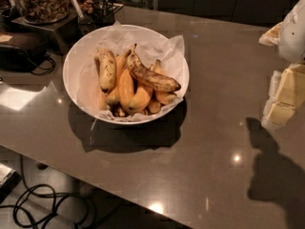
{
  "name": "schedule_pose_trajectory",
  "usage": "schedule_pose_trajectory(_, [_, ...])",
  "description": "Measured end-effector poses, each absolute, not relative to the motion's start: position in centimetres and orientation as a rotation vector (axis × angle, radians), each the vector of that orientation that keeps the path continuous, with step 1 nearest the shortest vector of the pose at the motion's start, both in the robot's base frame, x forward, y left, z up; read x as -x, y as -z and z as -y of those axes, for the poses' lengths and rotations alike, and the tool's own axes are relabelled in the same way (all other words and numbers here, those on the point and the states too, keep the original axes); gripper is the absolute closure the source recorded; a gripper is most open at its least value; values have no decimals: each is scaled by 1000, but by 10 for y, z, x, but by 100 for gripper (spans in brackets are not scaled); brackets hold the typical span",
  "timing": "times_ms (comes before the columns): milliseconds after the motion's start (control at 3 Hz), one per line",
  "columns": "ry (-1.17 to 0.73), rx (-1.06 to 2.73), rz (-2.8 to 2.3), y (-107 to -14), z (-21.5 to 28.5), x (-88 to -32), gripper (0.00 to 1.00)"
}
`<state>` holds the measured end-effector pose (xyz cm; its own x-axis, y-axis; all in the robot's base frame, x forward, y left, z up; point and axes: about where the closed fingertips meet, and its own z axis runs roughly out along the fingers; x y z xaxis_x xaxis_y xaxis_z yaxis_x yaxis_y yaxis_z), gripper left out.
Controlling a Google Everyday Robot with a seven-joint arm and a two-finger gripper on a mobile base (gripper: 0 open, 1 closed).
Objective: Pick banana from white bowl
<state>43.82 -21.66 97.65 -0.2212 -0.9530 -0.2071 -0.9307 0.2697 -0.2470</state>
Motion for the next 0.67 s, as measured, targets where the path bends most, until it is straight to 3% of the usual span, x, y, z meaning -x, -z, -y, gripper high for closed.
schedule_pose_trajectory(667, [103,1718,-2261,-981,207,-433,0])
